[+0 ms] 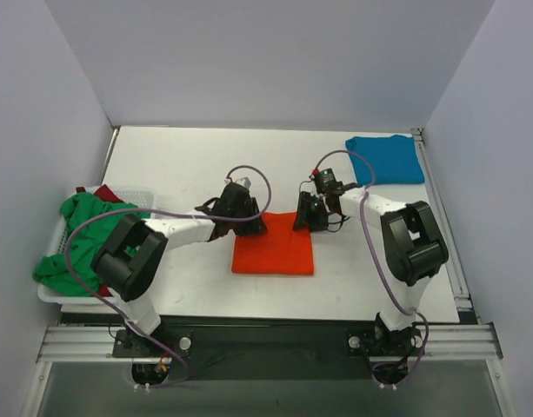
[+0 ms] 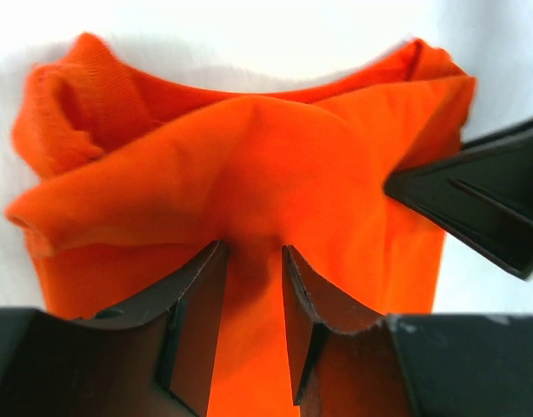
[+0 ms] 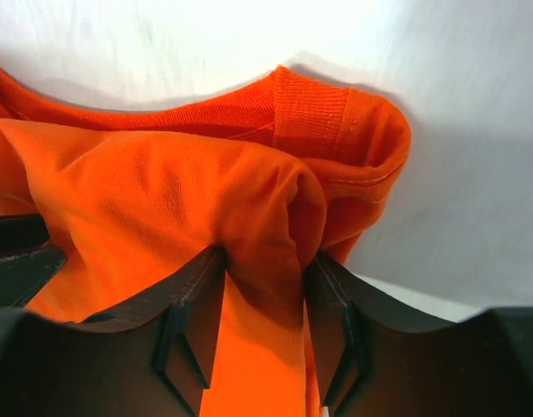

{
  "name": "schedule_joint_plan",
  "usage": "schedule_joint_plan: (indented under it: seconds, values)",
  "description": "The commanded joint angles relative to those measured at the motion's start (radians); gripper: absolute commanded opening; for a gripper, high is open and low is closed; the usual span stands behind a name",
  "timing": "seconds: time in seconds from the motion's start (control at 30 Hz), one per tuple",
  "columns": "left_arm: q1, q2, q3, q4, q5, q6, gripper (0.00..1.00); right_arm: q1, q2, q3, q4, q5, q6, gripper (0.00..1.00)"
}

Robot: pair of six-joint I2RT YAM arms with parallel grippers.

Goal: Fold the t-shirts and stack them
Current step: Smooth out wrinkles on the folded tshirt

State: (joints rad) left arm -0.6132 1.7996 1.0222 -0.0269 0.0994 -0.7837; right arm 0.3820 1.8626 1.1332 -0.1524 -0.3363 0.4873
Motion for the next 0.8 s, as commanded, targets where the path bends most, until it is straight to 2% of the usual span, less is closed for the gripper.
schedule_joint_plan:
  seconds: [0.0, 0.2, 0.33, 0.6, 0.77]
  values:
    - [-0.04, -0.165, -0.083, 0.013, -0.067, -0.026, 0.42, 0.024, -0.083, -0.088, -0.047, 0.036, -0.02, 0.43]
    - [-0.022, -0.315, -0.059, -0.151, -0.185, 0.024, 0.43, 0.029, -0.246, -0.127, -0.091, 0.068, -0.009, 0.46]
    - [-0.017, -0.327, -0.028, -0.235, -0.242, 0.055, 0.43, 0.028, -0.25, -0.098, -0.125, 0.112, -0.004, 0.45]
    - [0.009, -0.224, 0.053, -0.306, -0.262, 0.13, 0.49, 0.031, -0.142, -0.017, -0.134, 0.164, -0.001, 0.37]
    - [0.02, -0.148, 0.099, -0.304, -0.247, 0.152, 0.5, 0.031, -0.089, 0.039, -0.133, 0.175, -0.003, 0.36]
